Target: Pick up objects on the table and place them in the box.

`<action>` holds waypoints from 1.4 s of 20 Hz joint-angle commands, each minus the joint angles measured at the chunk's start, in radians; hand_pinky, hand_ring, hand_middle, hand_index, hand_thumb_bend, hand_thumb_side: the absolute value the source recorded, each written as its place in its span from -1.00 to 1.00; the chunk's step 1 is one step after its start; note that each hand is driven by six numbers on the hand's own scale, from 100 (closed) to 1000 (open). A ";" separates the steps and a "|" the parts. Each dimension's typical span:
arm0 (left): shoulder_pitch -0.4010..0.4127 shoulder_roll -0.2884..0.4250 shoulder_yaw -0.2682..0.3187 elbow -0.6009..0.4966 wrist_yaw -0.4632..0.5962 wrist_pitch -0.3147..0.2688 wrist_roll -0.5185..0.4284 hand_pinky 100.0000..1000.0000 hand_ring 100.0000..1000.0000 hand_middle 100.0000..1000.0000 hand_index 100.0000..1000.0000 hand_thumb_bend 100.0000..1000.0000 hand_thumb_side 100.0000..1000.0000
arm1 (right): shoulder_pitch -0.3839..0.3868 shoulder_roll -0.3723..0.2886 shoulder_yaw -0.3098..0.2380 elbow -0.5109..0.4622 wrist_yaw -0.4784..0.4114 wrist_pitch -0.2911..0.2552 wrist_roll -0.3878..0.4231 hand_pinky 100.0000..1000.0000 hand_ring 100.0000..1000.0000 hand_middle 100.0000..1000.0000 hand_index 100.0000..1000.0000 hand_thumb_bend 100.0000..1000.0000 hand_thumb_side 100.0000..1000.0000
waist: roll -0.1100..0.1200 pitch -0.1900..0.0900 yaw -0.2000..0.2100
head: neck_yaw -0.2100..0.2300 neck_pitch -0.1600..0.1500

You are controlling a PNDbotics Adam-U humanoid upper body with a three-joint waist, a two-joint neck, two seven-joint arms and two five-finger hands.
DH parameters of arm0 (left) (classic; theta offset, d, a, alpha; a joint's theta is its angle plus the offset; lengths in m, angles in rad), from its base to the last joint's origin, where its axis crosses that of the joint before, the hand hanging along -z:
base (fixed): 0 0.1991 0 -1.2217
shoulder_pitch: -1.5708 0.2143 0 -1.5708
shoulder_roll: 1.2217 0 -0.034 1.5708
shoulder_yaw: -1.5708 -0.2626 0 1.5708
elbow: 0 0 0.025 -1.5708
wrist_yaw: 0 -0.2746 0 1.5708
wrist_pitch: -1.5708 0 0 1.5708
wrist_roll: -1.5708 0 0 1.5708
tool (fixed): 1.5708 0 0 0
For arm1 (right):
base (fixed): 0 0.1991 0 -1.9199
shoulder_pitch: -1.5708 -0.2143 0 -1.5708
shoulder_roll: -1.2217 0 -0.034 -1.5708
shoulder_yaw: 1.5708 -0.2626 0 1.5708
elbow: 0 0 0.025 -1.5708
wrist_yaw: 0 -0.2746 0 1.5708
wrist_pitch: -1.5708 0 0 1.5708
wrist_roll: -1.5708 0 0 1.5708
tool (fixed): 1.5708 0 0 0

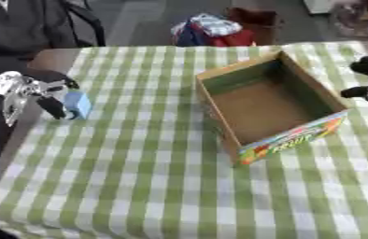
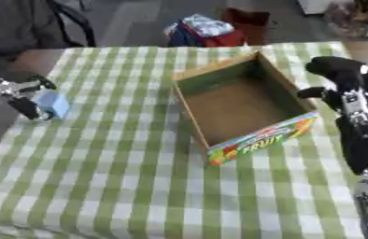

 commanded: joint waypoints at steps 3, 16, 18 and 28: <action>-0.027 0.021 0.012 -0.005 -0.022 0.005 -0.016 0.57 0.60 0.46 0.62 -0.58 -0.44 | -0.013 -0.007 -0.003 -0.011 0.000 -0.003 0.002 0.14 0.60 0.38 0.38 -1.00 0.00 | -0.001 -0.012 0.000 | 0.000 0.005; -0.081 0.059 0.011 -0.321 0.121 0.007 0.078 0.44 0.33 0.10 0.37 -0.80 -0.51 | -0.011 -0.008 -0.002 -0.008 0.000 -0.002 0.003 0.14 0.60 0.38 0.38 -1.00 0.00 | 0.005 -0.020 0.012 | -0.006 0.005; -0.115 0.041 -0.013 -0.372 0.148 -0.003 0.068 0.44 0.33 0.10 0.38 -0.79 -0.50 | -0.011 -0.007 -0.001 -0.008 -0.002 -0.002 0.004 0.14 0.60 0.38 0.38 -1.00 0.00 | 0.006 -0.021 0.012 | -0.005 0.005; -0.290 -0.188 -0.128 -0.399 0.126 -0.080 0.029 0.45 0.36 0.13 0.40 -0.86 -0.48 | -0.031 -0.001 0.031 -0.014 -0.025 0.008 0.034 0.14 0.60 0.38 0.38 -1.00 0.00 | 0.006 -0.015 -0.037 | 0.029 0.005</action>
